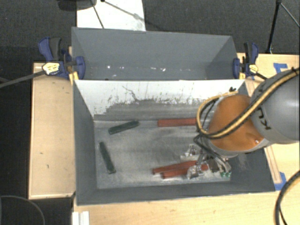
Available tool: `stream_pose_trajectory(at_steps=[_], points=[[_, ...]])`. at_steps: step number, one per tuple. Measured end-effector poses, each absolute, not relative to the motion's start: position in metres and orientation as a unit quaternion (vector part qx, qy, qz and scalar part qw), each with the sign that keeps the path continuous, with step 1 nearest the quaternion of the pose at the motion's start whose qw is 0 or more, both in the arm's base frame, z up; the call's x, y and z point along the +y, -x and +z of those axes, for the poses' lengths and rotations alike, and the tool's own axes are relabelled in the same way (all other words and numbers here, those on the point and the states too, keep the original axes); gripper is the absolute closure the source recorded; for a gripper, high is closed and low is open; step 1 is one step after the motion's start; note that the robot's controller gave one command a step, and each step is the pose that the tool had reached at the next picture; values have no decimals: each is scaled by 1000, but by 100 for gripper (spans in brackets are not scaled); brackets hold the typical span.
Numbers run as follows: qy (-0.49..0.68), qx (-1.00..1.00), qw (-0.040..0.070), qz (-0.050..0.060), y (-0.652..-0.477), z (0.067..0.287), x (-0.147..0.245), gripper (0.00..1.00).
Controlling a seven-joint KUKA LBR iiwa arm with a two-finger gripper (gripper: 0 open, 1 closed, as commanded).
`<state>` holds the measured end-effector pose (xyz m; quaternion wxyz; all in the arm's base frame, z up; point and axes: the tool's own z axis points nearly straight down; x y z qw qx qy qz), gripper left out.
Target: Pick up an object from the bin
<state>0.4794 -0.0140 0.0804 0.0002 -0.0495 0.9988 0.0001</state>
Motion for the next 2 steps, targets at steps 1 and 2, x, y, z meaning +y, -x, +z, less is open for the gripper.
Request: stream_pose_trajectory(at_steps=[1, 2], points=[[34, 999, 1, 0, -483, 191, 9, 100], [35, 999, 1, 0, -483, 191, 9, 100]])
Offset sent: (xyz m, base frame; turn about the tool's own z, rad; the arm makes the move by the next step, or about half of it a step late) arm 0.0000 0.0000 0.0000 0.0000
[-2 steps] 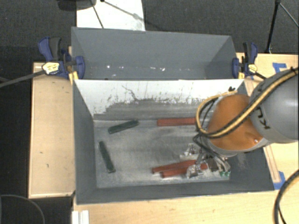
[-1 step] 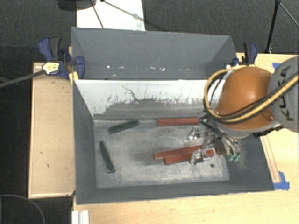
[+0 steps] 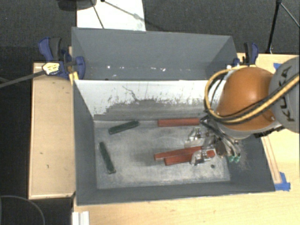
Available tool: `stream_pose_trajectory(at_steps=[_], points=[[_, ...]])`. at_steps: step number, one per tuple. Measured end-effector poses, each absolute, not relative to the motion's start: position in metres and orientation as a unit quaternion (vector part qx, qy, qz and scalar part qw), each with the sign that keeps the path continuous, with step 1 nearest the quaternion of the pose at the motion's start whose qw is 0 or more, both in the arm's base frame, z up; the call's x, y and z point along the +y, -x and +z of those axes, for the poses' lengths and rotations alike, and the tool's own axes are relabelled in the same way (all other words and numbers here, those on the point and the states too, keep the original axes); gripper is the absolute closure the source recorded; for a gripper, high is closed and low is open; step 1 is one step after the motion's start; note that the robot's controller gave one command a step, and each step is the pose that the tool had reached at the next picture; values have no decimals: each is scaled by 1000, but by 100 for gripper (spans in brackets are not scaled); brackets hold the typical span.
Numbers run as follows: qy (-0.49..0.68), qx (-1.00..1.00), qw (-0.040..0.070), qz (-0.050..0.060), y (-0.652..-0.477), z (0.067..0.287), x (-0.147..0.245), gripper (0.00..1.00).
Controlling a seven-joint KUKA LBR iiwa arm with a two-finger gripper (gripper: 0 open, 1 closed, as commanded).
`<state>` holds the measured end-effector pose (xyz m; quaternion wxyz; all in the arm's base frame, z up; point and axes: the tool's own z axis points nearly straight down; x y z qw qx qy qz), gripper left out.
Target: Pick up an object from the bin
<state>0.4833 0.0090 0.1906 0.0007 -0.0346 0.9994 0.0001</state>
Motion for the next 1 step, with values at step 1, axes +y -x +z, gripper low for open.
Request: stream_pose_trajectory(at_steps=[1], points=[[32, 999, -1, 0, -486, 228, 4, 100]])
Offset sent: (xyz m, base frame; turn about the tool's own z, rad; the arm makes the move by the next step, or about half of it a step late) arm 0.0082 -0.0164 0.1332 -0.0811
